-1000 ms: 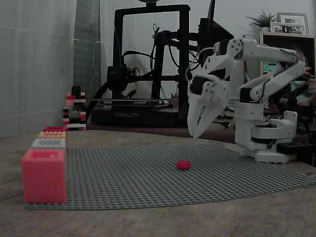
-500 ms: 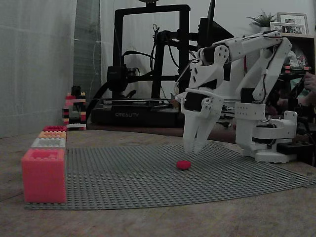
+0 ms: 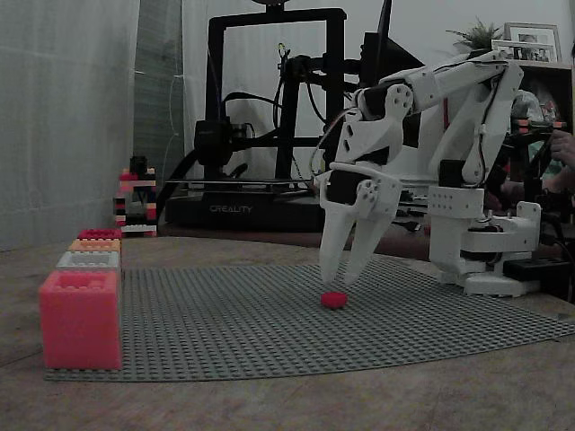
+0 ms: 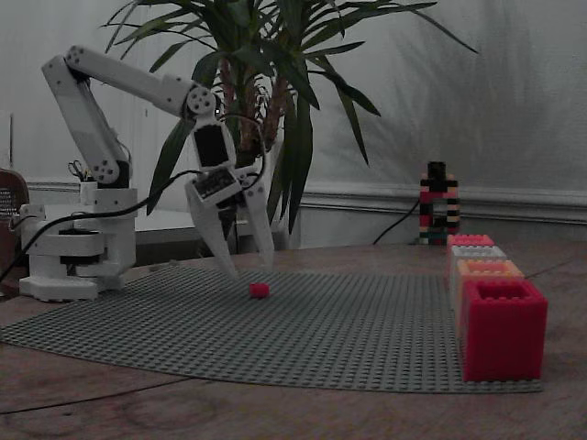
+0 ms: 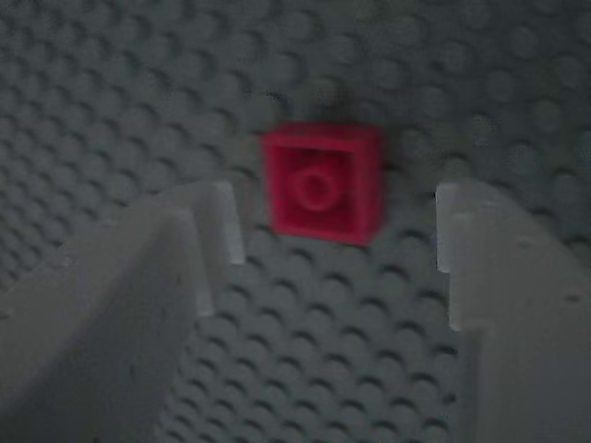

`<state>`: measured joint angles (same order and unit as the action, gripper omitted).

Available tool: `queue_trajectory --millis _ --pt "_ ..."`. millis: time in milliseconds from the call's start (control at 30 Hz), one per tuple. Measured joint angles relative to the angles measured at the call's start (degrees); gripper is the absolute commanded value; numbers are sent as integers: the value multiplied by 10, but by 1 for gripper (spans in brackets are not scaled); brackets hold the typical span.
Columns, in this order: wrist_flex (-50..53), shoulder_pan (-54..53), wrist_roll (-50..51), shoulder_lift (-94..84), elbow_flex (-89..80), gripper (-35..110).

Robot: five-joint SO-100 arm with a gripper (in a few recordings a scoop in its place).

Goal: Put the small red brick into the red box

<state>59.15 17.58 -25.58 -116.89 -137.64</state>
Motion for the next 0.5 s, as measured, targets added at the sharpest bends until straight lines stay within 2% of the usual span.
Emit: queue_trajectory --millis 500 --pt "-14 16 33 91 51 18"
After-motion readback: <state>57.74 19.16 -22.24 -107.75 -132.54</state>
